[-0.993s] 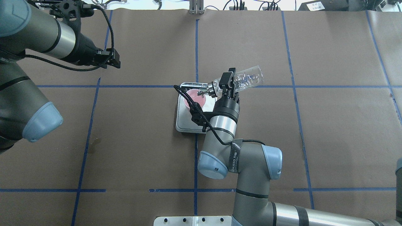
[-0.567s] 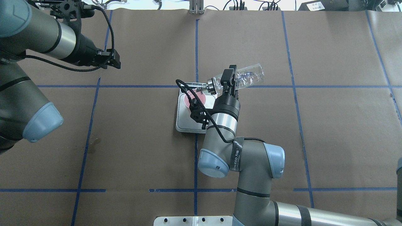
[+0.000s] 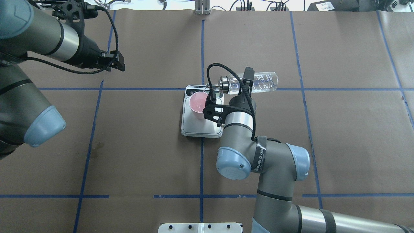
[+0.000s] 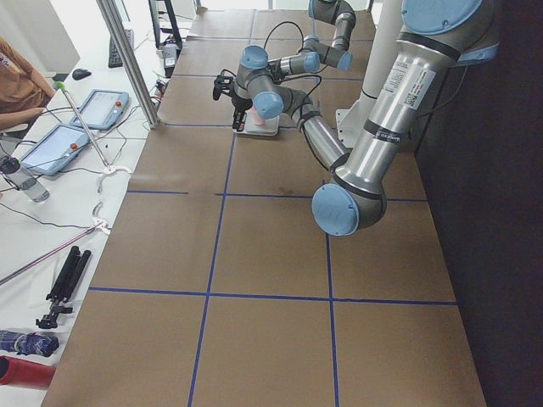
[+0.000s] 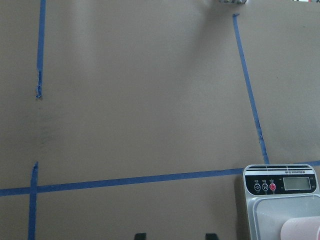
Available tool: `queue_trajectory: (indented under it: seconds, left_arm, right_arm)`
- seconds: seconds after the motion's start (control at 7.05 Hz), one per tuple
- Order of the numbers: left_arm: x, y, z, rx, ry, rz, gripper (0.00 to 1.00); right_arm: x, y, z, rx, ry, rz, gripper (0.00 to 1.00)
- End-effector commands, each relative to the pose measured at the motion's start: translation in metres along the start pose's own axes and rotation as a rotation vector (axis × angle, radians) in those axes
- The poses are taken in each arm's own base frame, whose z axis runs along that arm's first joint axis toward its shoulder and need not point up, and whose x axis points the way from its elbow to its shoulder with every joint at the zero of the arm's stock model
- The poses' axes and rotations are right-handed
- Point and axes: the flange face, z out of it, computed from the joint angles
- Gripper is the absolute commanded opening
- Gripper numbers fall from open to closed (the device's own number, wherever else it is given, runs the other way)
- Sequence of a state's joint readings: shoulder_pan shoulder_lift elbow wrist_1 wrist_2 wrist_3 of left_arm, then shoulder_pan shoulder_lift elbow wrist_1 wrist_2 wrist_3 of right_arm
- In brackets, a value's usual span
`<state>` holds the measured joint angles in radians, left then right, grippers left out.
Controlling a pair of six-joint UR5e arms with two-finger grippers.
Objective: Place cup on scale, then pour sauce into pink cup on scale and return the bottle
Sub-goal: 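Turn the bottle upright and move it back away from the scale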
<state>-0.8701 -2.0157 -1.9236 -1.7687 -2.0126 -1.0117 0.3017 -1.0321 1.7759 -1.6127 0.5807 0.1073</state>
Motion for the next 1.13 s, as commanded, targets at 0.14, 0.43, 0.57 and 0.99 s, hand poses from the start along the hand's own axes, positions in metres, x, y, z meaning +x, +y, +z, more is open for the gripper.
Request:
queue_trajectory:
  seconds: [0.14,0.43,0.57,0.99]
  left_arm:
    - [0.001,-0.001,0.0,0.0,0.001,0.0,0.5]
    - [0.0,-0.001,0.001,-0.001,-0.001,-0.001,0.5]
    - [0.002,-0.001,-0.002,0.004,0.004,-0.002,0.5]
    - [0.003,-0.002,-0.004,0.006,0.005,-0.003,0.5]
  right_arm:
    - [0.017,0.043,0.002,0.104,-0.187,0.332,0.0]
    - [0.021,0.105,0.026,0.171,-0.32,0.606,0.0]
    - [0.024,0.139,0.037,0.191,-0.328,0.71,0.0]
    - [0.038,0.16,0.045,0.16,-0.409,1.141,0.0]
